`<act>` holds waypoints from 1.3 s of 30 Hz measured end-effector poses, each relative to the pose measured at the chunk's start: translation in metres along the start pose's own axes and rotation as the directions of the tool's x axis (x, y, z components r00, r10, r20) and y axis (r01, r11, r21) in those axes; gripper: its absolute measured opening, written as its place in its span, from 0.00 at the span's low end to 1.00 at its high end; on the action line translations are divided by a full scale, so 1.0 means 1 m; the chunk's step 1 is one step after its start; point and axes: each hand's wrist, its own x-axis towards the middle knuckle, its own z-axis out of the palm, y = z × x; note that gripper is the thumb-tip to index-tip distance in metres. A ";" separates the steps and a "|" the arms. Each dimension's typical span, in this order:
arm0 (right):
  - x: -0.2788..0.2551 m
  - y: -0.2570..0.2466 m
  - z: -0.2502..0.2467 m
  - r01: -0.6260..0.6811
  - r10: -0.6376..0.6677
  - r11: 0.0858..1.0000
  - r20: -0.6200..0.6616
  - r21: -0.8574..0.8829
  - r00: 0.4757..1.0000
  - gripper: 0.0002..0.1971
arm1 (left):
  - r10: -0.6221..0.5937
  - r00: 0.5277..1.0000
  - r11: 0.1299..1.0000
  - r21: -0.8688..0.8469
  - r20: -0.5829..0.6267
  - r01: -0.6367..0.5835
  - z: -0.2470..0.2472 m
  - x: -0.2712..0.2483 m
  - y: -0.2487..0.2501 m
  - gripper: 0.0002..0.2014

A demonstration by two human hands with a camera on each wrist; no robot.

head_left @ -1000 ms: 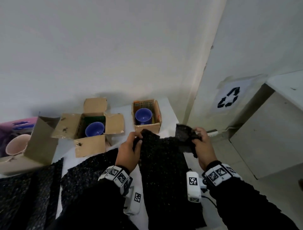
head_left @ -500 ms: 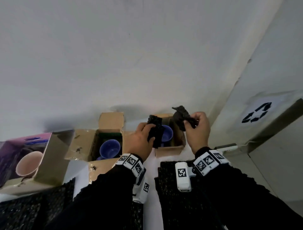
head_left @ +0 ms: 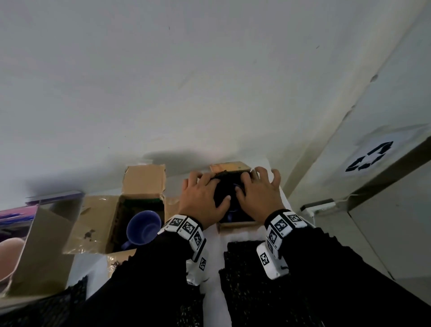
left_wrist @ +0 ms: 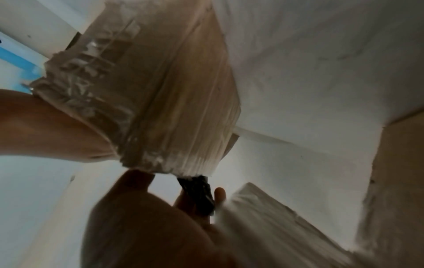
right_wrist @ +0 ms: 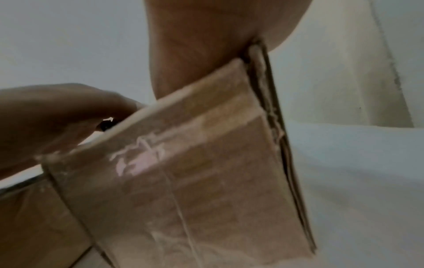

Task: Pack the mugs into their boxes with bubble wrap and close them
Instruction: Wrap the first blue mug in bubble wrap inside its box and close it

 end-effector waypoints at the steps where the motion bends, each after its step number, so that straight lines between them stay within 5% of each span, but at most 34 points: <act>1: 0.000 -0.001 0.002 0.002 -0.002 1.000 0.006 -0.003 1.000 0.17 | 0.023 1.000 1.000 0.021 0.014 -0.023 0.000 -0.001 -0.001 0.26; 7: -0.016 -0.001 -0.009 -0.003 0.005 1.000 -0.140 0.012 0.990 0.12 | -0.003 0.999 0.998 -0.065 -0.038 0.001 0.002 0.006 -0.005 0.16; 11: -0.025 -0.003 -0.009 -0.061 0.061 0.998 -0.016 0.016 0.998 0.19 | 0.033 0.999 0.982 -0.184 -0.039 -0.039 0.009 0.018 0.001 0.10; 14: -0.021 -0.005 -0.011 -0.094 0.094 0.996 0.073 -0.002 0.993 0.16 | -0.046 0.999 0.980 -0.192 0.022 0.049 0.004 0.022 0.010 0.08; 21: -0.006 -0.014 -0.019 -0.130 0.135 0.991 0.148 -0.043 0.980 0.09 | 0.018 0.999 0.993 0.120 -0.038 -0.014 0.000 0.028 0.007 0.03; 25: -0.013 -0.010 -0.016 -0.135 0.143 0.988 0.126 -0.072 0.982 0.08 | 0.048 0.999 0.982 0.185 -0.008 -0.046 0.000 0.024 0.012 0.17; 31: -0.013 -0.005 -0.009 0.006 -0.007 0.999 -0.022 -0.046 1.000 0.17 | 0.106 0.992 0.985 0.126 0.076 -0.115 0.005 0.017 0.005 0.14; 36: -0.011 -0.002 -0.005 0.129 -0.130 0.991 -0.009 -0.020 0.992 0.20 | 0.104 0.994 0.987 0.116 0.035 -0.108 0.007 0.021 0.010 0.08; 39: -0.010 0.000 0.000 0.122 -0.120 0.991 0.030 -0.057 0.992 0.19 | 0.080 0.996 0.985 0.150 0.040 -0.085 0.001 0.014 0.010 0.14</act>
